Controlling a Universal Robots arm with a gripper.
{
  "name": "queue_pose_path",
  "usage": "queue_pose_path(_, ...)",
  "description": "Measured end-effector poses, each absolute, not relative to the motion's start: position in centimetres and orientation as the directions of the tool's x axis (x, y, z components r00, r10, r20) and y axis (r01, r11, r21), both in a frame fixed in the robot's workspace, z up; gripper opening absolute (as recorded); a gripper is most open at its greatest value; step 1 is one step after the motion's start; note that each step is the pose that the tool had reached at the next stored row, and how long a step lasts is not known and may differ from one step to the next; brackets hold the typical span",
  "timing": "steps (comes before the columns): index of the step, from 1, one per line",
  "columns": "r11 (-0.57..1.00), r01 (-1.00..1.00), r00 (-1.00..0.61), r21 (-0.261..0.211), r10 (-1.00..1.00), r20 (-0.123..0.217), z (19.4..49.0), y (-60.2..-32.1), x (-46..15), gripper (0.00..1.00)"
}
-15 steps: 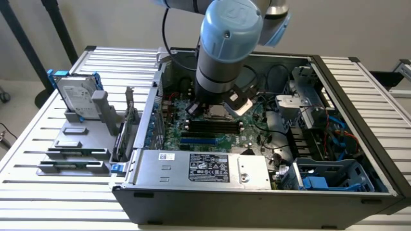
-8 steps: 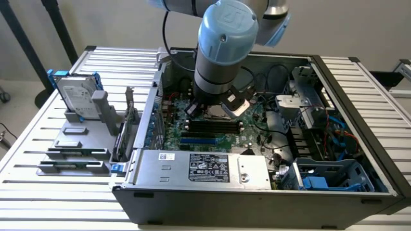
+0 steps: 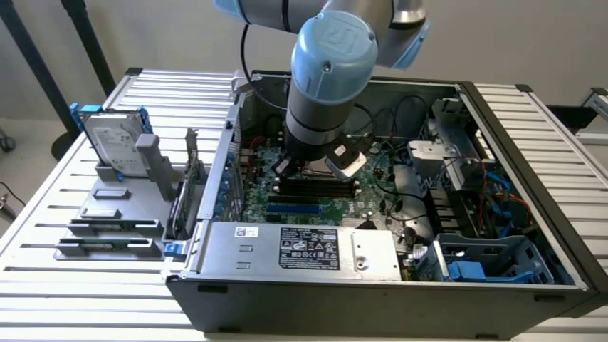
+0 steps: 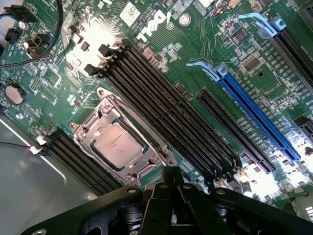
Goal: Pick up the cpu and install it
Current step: 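Install the first cpu locking lever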
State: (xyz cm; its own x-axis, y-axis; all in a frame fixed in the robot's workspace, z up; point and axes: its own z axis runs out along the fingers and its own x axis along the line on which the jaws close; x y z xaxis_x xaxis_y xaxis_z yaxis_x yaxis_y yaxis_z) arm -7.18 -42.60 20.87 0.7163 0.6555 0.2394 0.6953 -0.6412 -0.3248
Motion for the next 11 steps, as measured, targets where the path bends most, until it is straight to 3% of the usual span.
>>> queue_pose_path(11, -0.633, 0.705, 0.707, -0.32, 0.665, 0.243, 19.7, -42.3, -7.3, 0.11)
